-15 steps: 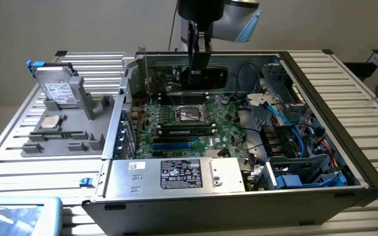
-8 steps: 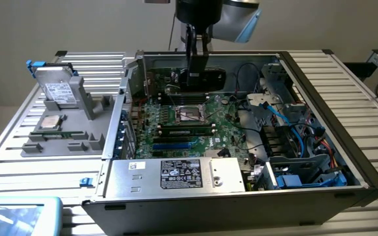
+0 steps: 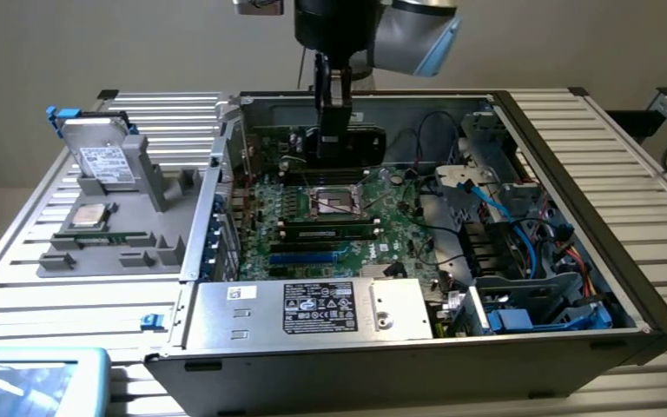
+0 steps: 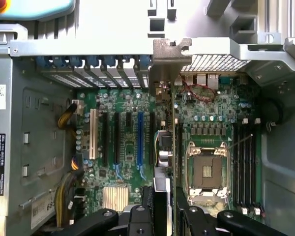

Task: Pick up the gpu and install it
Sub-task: 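Insert the gpu into the slot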

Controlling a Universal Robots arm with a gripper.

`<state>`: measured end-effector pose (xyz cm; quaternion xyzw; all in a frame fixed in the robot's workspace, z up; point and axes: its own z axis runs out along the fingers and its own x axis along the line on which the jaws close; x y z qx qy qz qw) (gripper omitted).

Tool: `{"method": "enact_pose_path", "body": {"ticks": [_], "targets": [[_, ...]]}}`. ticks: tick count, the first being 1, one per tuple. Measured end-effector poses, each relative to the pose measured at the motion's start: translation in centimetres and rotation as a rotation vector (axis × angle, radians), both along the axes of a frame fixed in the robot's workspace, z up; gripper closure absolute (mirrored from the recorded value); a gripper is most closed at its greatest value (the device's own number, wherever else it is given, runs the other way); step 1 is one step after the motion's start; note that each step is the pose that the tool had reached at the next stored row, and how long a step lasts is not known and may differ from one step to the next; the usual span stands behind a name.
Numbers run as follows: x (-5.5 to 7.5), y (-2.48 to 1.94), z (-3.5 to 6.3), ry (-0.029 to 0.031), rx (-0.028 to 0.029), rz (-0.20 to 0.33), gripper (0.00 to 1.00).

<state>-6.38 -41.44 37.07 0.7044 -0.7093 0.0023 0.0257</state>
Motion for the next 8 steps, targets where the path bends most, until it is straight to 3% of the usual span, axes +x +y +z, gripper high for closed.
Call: {"method": "enact_pose_path", "body": {"ticks": [1, 3, 8], "targets": [[0.0, -0.40, -0.18, 0.0002, -0.0002, 0.000, 0.72], [0.0, -0.75, -0.55, 0.0001, 0.0001, 0.000, 0.72], [-0.3, -1.05, -1.45, 0.0002, 0.0000, 0.000, 0.72]]}}
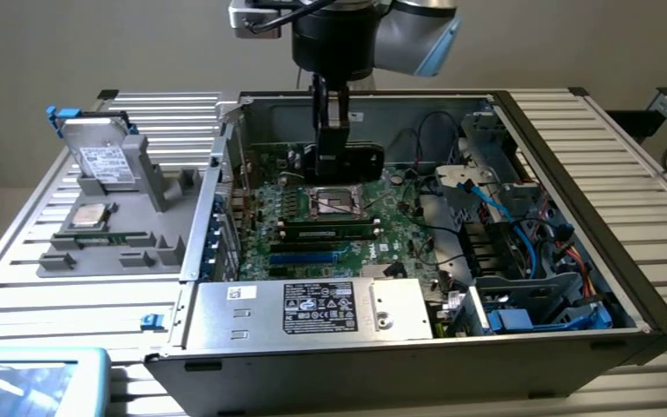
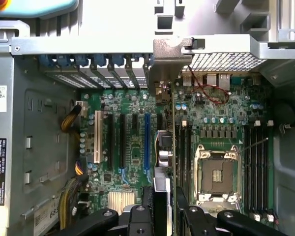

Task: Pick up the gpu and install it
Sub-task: 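Insert the gpu into the slot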

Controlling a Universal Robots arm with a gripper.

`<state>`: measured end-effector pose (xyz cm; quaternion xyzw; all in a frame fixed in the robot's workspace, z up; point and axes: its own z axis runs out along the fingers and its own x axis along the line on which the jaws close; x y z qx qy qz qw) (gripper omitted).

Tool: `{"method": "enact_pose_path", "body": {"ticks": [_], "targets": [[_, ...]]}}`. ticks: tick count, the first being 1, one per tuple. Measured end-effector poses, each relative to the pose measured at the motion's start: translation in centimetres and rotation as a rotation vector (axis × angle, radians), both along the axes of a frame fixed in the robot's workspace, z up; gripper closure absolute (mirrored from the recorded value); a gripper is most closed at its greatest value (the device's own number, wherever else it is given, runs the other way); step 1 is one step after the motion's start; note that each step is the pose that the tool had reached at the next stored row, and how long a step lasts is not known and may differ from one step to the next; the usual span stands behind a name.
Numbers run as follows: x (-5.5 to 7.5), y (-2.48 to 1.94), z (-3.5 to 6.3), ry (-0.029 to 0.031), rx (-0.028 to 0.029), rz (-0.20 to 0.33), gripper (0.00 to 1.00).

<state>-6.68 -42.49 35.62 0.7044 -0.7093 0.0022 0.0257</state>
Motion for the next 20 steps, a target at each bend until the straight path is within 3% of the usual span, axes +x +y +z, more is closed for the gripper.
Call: {"method": "enact_pose_path", "body": {"ticks": [9, 20], "targets": [[-0.2, -0.51, -1.63, -0.0001, -0.0001, 0.000, 0.72], [-0.2, -1.88, -3.63, -0.0001, 0.0000, 0.000, 0.72]]}}
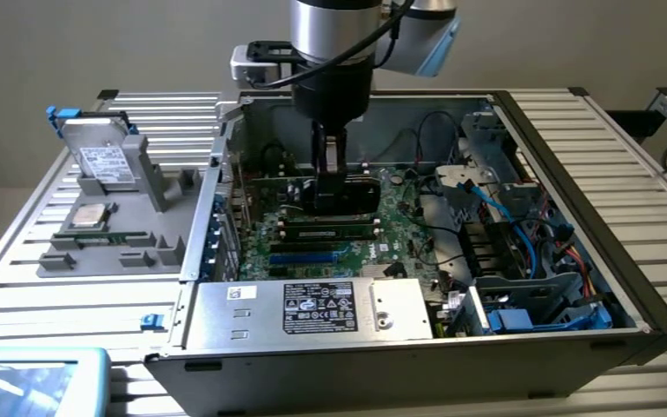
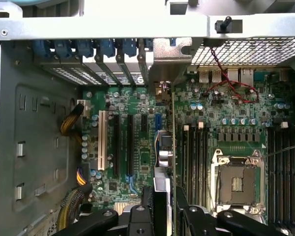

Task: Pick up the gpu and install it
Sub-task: 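Insert the gpu into the slot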

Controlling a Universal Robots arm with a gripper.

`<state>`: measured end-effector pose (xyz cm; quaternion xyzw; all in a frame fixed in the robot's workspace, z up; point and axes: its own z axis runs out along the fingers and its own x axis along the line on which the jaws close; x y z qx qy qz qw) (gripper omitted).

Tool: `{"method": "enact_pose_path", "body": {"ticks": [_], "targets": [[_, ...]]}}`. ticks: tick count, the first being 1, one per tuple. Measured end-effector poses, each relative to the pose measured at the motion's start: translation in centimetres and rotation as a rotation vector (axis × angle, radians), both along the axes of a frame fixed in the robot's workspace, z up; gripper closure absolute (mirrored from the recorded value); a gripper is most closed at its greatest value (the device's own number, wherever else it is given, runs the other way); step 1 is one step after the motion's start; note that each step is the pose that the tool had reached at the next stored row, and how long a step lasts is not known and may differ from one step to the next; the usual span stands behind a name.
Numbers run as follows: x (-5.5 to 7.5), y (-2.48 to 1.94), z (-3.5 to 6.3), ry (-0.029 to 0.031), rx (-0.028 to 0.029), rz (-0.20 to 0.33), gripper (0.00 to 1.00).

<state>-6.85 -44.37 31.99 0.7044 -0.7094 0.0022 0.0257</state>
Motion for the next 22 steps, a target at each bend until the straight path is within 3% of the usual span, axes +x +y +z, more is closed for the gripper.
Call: {"method": "enact_pose_path", "body": {"ticks": [8, 22], "targets": [[0.0, -0.63, -1.45, 0.0001, -0.0001, 0.000, 0.72], [-0.5, -0.43, -3.52, 0.0079, 0.0000, -0.010, 0.72]]}}
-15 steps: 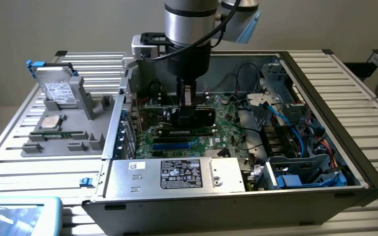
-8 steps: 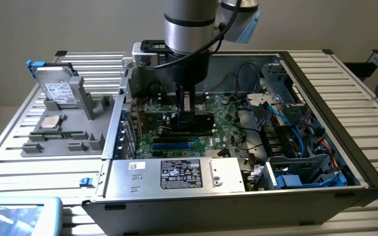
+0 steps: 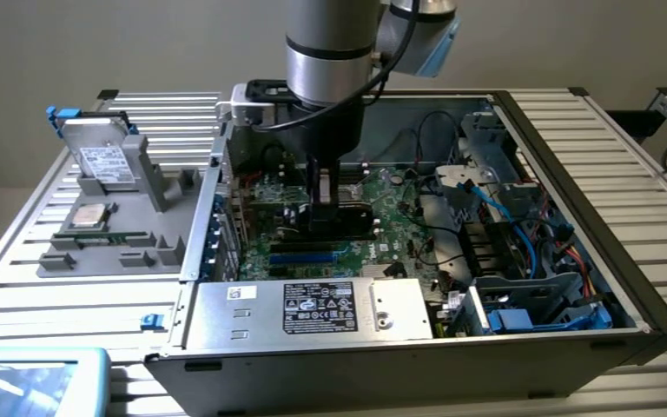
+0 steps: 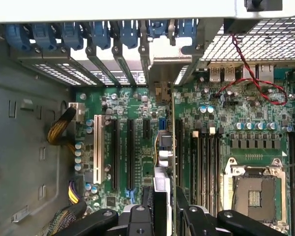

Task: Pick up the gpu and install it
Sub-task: 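Insert the gpu into the slot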

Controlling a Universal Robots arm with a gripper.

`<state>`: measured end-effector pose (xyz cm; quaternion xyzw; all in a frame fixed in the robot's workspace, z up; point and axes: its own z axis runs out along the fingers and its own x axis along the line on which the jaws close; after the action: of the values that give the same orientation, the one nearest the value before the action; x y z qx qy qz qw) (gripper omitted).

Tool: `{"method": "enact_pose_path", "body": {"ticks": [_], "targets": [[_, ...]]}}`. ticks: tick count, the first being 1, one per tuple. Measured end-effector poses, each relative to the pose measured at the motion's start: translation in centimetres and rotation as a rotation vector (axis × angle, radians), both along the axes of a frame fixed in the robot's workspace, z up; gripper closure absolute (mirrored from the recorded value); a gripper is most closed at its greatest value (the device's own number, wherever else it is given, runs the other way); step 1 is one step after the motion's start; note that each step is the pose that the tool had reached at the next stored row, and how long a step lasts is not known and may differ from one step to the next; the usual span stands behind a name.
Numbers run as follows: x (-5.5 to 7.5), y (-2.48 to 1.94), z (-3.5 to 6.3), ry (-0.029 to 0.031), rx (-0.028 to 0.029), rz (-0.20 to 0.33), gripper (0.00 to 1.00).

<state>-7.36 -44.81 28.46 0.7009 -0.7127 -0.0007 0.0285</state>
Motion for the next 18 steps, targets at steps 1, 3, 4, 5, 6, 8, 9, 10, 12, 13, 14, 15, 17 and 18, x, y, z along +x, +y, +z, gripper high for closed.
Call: {"method": "enact_pose_path", "body": {"ticks": [1, 3, 4, 5, 6, 8, 9, 10, 12, 13, 14, 15, 17, 18], "targets": [[0.0, 0.00, -0.10, 0.0000, 0.0000, 0.000, 0.72], [-0.1, 0.00, -0.43, 0.0000, 0.0000, 0.000, 0.72], [-0.1, 0.00, -0.61, 0.0001, -0.0001, 0.000, 0.72], [-0.1, 0.00, -0.80, 0.0000, 0.0000, 0.000, 0.72], [-0.1, 0.00, -0.98, 0.0000, -0.0001, 0.000, 0.72], [-0.2, 0.00, -1.34, -0.0001, 0.0000, -0.001, 0.72], [-0.2, 0.00, -1.51, -0.0006, -0.0001, -0.004, 0.72], [-0.4, 0.00, -1.65, -0.0008, 0.0000, -0.006, 0.72], [-0.7, 0.00, -1.86, -0.0008, -0.0001, -0.009, 0.72], [-0.9, -0.01, -1.93, -0.0007, -0.0003, -0.010, 0.72], [-1.0, -0.02, -2.02, -0.0010, 0.0000, -0.011, 0.72], [-1.0, -0.08, -2.13, -0.0011, 0.0011, -0.011, 0.72], [-1.1, -0.10, -2.43, -0.0021, 0.0023, -0.013, 0.72], [-1.2, -0.10, -2.53, -0.0021, 0.0022, -0.013, 0.72]]}}
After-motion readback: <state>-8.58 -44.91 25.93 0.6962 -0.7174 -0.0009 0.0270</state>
